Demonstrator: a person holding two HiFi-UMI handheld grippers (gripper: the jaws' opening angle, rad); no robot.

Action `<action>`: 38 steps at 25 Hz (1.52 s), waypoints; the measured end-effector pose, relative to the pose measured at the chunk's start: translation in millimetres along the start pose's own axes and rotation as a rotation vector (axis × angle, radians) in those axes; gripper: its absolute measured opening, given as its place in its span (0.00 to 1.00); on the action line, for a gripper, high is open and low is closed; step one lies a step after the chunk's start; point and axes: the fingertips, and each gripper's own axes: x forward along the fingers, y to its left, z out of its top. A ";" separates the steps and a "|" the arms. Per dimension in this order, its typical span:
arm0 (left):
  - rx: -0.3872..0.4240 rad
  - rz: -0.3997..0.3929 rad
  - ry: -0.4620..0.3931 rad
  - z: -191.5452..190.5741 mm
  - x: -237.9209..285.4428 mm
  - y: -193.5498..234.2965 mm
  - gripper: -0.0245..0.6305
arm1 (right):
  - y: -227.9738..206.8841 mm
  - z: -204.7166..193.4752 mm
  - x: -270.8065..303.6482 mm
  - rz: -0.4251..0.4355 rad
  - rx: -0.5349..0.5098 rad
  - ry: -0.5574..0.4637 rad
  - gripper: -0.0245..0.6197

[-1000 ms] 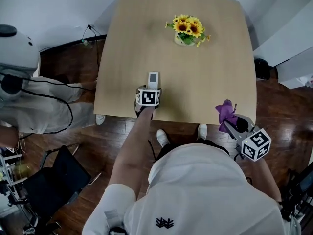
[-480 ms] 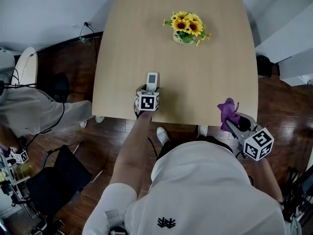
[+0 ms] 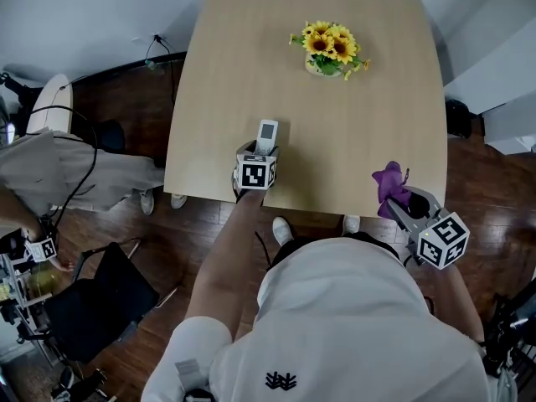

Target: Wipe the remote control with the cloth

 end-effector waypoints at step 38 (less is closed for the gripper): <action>0.590 -0.427 -0.238 92.2 -152.6 -241.6 0.47 | 109.2 142.4 54.7 0.271 -0.246 -0.341 0.24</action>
